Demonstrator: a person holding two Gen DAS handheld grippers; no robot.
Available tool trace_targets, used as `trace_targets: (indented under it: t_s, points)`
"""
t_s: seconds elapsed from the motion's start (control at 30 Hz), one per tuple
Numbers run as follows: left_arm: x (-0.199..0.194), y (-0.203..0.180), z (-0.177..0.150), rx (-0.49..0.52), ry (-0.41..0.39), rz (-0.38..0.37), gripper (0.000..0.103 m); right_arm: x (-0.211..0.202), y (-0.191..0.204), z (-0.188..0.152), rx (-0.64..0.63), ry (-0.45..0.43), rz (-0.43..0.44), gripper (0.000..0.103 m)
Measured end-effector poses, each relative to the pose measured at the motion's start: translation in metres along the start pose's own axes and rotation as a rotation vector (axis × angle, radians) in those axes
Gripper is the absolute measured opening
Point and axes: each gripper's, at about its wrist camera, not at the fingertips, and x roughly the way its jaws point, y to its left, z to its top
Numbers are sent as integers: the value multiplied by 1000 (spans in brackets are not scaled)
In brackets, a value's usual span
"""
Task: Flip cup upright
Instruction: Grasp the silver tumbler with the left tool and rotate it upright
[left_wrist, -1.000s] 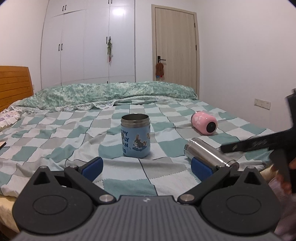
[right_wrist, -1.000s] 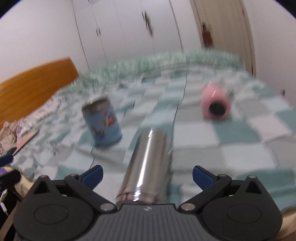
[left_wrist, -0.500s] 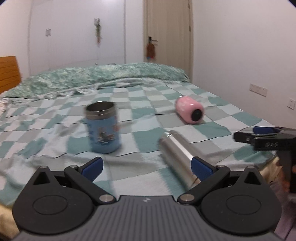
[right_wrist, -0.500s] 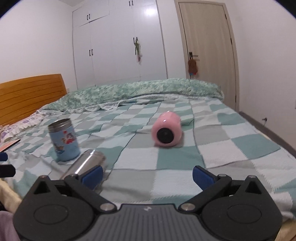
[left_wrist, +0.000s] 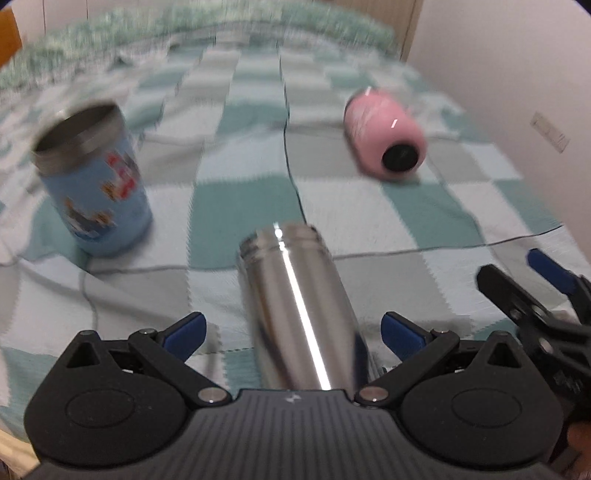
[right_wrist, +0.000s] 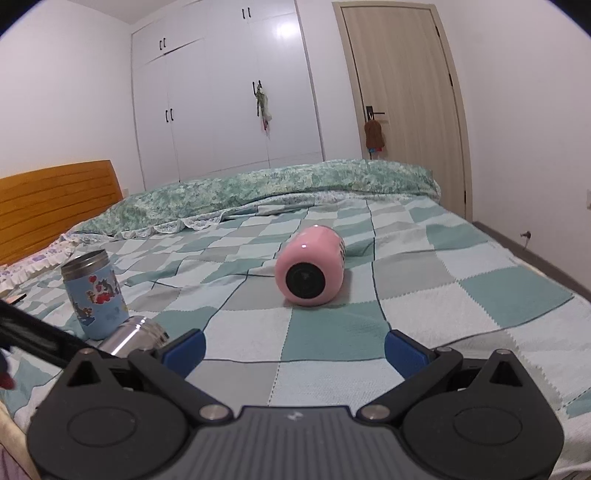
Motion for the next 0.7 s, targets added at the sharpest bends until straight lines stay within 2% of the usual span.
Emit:
trace_targets:
  t_s: [0.03,0.07,0.1,0.27,0.43,0.7]
  points:
    - [7,0,4,-14,36,-4,80,-1,0,0,-1,-4,0,103]
    - [12,2,5,-36,71,-27,69,-2,0,-1,0,-9,-1,103]
    - [13,4,5,-57,90,-46,68,-4,0,-2,0,-15,-2,103]
    - [2,5,-4,-53,64,-63,67,-8,-1,-3,10,-29,-20,103]
    - [-14,3,-10,-40,6,-78,66,-12,1,-7,7,-44,-37,103]
    - [-45,8,-20,-23,-79,-145,65,-17,0,-10,7,-62,-62,103]
